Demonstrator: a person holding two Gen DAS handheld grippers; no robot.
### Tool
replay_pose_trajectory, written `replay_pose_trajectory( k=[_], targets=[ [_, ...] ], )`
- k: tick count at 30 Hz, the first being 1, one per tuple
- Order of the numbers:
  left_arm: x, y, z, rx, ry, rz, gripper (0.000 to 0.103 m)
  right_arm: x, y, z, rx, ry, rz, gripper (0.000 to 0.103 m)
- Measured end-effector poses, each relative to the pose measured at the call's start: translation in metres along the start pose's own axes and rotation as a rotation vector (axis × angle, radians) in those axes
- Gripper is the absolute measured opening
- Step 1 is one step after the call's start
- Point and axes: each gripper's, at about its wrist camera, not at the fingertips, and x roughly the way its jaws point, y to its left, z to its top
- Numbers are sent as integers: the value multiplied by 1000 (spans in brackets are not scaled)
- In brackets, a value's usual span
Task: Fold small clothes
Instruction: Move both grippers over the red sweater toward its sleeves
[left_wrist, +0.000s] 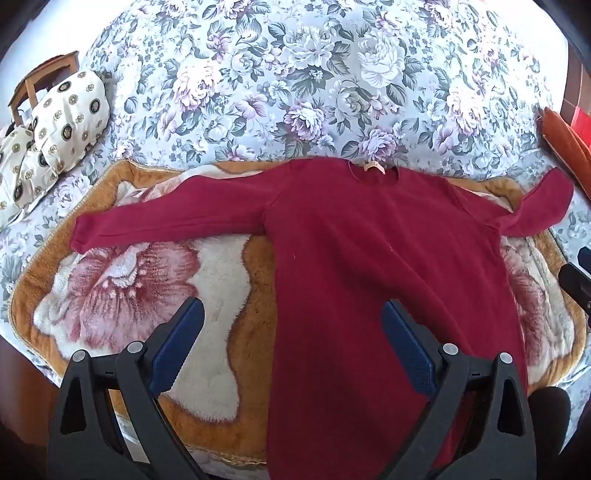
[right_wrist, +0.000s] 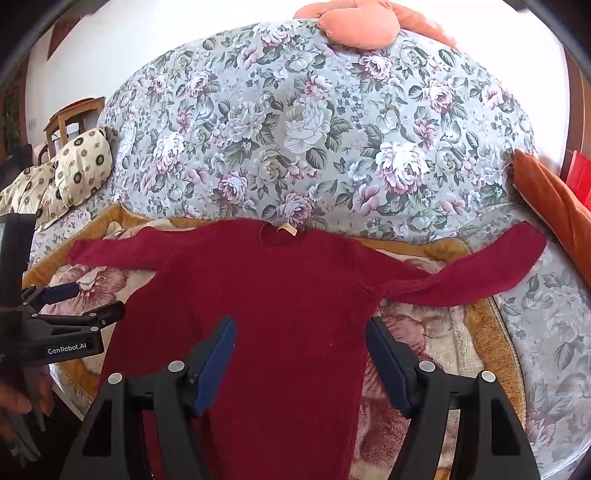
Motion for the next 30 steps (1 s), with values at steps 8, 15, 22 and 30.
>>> replay_pose_trajectory(
  k=[8,15,22,30],
  targets=[
    [2,2,6,-7,5,0,97,7,3,6,27,22,3,70],
    [5,0,14,-4,5,3,97,11,-7,13,64,32,18,70],
    [14,-9,24,-12,12,-4,97,26,-4,9,-14,29,-49,70],
    [28,-17,29,-7,7,-17,97,43,-3,18,17,64,-47,70]
  ],
)
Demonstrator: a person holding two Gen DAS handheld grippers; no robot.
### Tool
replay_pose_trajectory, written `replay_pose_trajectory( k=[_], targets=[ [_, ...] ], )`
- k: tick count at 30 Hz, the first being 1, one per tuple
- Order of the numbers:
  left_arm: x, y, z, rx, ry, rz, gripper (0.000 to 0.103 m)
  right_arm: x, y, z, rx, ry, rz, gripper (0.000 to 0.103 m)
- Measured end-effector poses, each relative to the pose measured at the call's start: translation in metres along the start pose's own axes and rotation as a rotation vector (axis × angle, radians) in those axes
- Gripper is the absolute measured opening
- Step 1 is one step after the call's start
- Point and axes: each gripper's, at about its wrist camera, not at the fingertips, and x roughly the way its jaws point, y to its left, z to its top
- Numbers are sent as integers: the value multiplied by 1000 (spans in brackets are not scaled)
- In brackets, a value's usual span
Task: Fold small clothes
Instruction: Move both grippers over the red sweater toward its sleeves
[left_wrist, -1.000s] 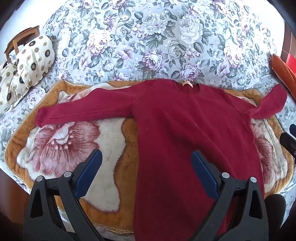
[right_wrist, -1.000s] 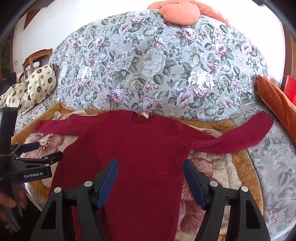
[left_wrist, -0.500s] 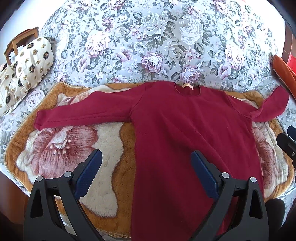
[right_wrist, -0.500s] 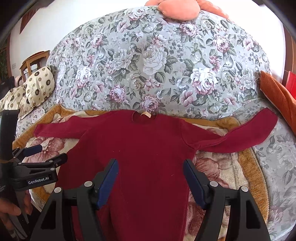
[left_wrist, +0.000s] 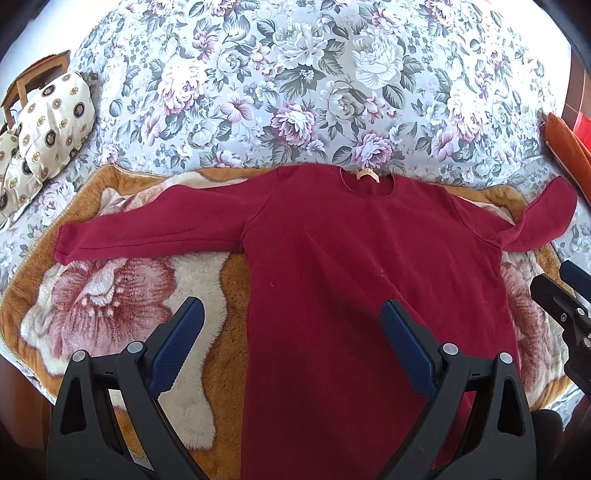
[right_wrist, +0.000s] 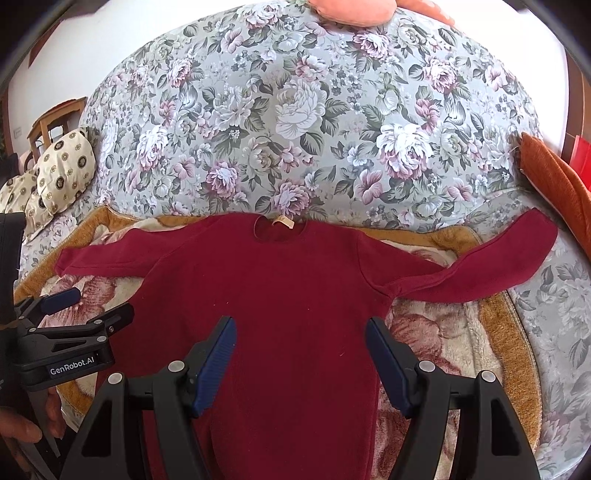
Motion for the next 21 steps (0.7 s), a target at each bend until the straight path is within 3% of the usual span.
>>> replay_pose_trajectory(
  k=[21],
  targets=[
    [58,14,37,-10,6,21,97,65,21,25,24,37,1,70]
  ],
)
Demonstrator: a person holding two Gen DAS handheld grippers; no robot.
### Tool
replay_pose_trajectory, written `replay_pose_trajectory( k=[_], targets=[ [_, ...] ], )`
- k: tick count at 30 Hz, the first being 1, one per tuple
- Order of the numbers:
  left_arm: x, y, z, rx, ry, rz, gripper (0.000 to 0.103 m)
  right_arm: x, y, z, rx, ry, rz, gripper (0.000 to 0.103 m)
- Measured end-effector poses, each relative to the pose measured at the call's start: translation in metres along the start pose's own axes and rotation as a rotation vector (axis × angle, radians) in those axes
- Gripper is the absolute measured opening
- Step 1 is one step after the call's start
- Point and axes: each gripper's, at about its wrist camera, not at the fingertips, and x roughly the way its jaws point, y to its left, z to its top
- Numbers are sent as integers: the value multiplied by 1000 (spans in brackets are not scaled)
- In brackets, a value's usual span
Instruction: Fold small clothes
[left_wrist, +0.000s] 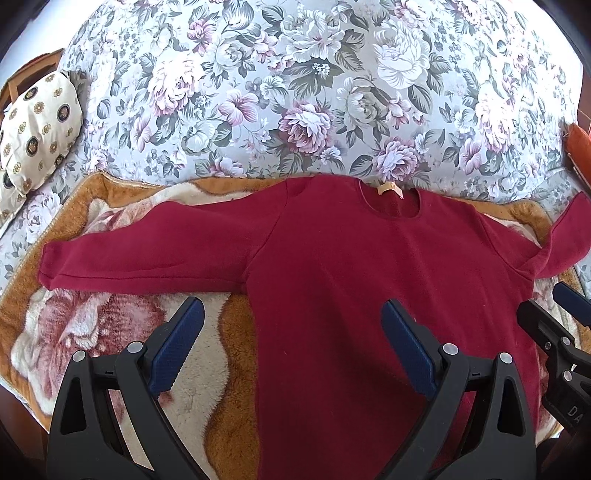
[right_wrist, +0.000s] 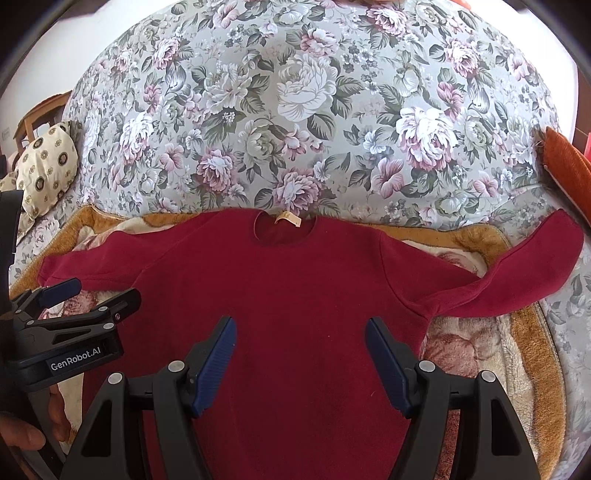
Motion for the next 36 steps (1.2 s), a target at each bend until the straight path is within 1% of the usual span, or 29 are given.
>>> replay_pose_trajectory(
  k=[7,14,21,24,27,30,33,36],
  targets=[
    [15,12,7,-22,0,7,97,21,6,4,25,20,-20,70],
    [26,20,12,-66,7,-13,97,39,20,8,24,44,-29,70],
    [33,20,12,-41,6,20,97,50,23,7,77,64,-32,70],
    [38,19,10,-34,17,6,97,54,18,9,92,72,-69,70],
    [40,13,8,-5,20,8,97,56,8,8,128,96,-81,70],
    [34,10,6,16,10,-17,97,54,1,4,142,101,-101,70],
    [29,7,6,28,-9,-31,97,54,-2,3,148,117,-99,70],
    [31,6,6,26,2,-32,97,54,1,4,153,124,-91,70]
  ],
)
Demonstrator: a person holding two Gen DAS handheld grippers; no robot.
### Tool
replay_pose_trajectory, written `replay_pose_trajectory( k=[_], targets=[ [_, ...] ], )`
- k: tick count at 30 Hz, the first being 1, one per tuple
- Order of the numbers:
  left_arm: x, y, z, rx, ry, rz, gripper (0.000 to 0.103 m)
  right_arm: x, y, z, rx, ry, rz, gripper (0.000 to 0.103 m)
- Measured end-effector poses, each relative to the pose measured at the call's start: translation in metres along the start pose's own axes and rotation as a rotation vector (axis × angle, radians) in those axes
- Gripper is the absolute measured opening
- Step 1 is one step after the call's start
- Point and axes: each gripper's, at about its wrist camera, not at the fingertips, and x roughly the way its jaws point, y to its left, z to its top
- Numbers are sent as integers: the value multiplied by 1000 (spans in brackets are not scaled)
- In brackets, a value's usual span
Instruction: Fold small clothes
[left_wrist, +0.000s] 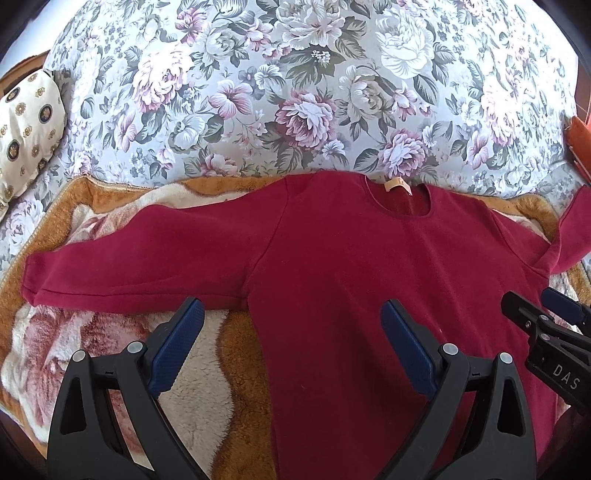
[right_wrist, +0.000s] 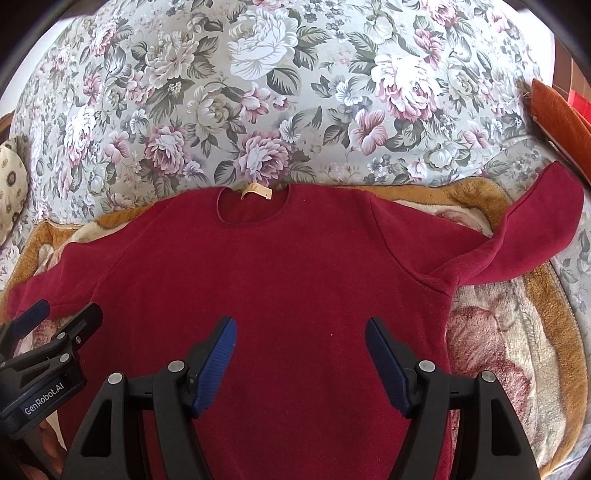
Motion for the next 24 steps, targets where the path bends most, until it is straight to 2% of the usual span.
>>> replay_pose_trajectory(
  k=[7,12,17,24],
  targets=[
    [2,15,2,-35,7,22,97,8,25,1,-29,8,11,70],
    [4,45,3,-92,5,65,97,11,48,8,-57,6,35,70],
    [12,80,-3,-145,37,114,97,13,86,13,-150,-13,52,70],
    [12,119,-10,-205,43,152,97,28,124,12,-165,23,126,70]
  ],
)
